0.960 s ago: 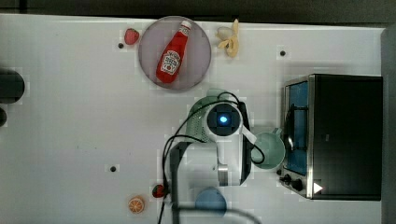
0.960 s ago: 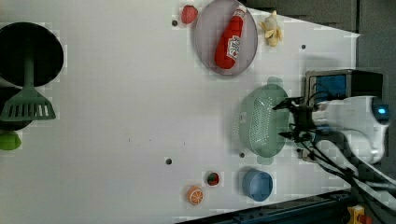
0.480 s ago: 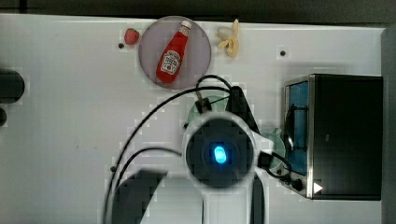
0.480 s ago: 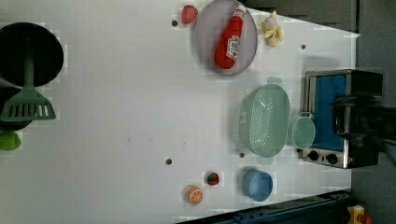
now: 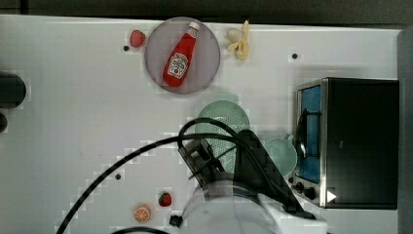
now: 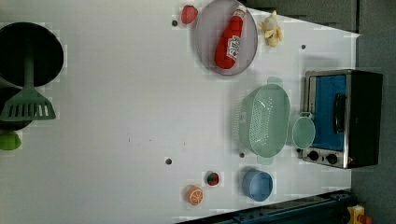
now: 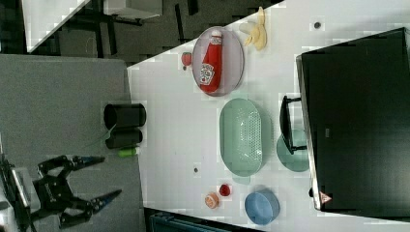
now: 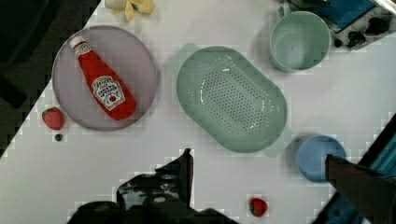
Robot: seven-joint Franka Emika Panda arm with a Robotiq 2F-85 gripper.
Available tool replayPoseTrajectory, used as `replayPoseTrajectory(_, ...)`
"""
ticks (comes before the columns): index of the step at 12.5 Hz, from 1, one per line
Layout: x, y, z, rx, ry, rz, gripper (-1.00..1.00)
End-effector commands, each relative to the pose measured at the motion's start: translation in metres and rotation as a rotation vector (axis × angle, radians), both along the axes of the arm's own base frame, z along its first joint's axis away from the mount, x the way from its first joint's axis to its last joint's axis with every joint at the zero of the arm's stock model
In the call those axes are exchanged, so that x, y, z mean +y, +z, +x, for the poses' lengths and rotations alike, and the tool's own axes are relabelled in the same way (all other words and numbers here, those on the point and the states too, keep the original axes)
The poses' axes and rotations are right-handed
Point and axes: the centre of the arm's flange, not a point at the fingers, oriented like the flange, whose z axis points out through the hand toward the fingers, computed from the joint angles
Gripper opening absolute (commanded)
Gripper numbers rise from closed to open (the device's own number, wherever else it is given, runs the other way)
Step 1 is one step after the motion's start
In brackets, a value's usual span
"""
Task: Drag strainer left to right.
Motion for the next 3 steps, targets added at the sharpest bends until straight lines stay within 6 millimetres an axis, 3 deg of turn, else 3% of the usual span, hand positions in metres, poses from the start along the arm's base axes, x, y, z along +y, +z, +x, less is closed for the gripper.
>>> replayPoseTrajectory(1,-0.0116,-0.0665,0.0108,0.252,0.058,0.014,1.00)
replayPoseTrajectory(3,-0.0161,-0.0668,0.0103,0.252,0.050,0.019,1.00)
